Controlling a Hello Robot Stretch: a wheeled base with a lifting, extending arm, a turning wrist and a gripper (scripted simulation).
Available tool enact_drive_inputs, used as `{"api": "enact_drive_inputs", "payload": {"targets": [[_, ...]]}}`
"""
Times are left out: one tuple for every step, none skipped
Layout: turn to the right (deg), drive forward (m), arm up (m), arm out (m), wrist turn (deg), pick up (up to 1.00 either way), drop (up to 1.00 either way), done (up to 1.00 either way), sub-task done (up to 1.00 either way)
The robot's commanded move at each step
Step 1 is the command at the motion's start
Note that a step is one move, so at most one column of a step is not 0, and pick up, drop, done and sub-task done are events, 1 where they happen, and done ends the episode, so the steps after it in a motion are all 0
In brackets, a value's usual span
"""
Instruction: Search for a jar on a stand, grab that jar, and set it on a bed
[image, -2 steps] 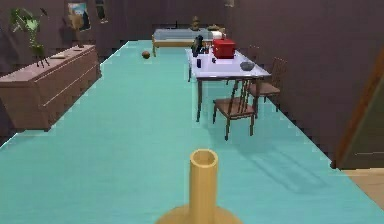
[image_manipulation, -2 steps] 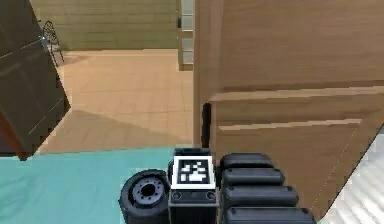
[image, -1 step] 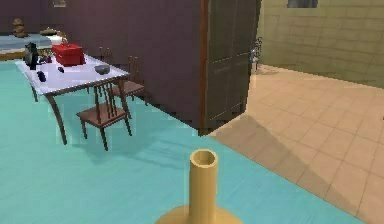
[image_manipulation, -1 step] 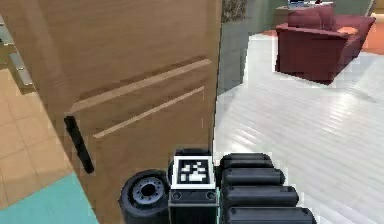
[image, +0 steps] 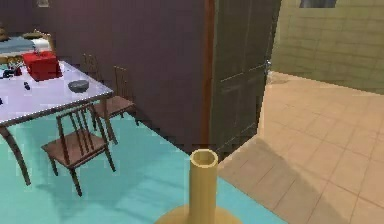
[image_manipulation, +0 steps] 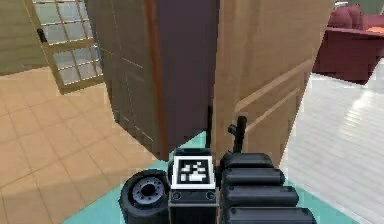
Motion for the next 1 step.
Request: {"api": "enact_drive_inputs", "payload": {"targets": [[39.0, 0.0, 0.0, 0.0, 0.0, 0.0, 0.0, 0.0, 0.0]]}}
